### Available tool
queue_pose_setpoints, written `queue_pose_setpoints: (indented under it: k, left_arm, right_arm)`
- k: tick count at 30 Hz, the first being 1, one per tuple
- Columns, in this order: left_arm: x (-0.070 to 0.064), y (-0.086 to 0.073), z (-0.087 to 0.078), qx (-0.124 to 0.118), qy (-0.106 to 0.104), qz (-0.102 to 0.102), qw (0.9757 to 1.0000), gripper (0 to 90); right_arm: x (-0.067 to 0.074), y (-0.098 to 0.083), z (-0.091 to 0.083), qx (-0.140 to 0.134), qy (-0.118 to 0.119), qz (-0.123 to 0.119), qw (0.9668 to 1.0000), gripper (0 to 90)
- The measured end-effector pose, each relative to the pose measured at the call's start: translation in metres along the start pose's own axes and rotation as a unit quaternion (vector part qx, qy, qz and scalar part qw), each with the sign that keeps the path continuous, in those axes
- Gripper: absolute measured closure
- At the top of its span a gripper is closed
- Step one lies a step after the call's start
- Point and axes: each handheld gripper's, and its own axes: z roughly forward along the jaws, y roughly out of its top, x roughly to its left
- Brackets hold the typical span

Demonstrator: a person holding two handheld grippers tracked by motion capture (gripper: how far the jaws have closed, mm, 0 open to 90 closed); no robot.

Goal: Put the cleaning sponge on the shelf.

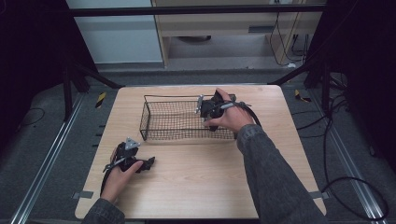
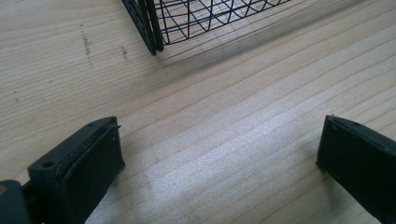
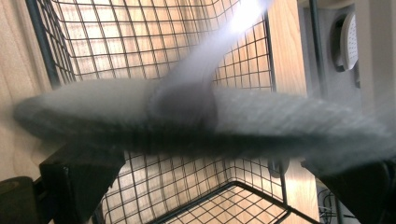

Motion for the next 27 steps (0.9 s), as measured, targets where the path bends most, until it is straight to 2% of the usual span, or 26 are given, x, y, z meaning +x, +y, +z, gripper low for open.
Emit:
queue_pose_setpoints:
  k: [17, 27]
  left_arm:
    - [0.000, 0.000, 0.000, 0.000, 0.000, 0.001, 1.0000, 0.0]
    - [0.000, 0.000, 0.000, 0.000, 0.000, 0.001, 1.0000, 0.0]
  right_arm:
    - [-0.003, -0.001, -0.006, -0.012, -0.004, 0.017, 0.9998, 7.2]
    - [-0.003, -0.006, -0.013, -0.023, 0.005, 0.034, 0.9991, 11.9]
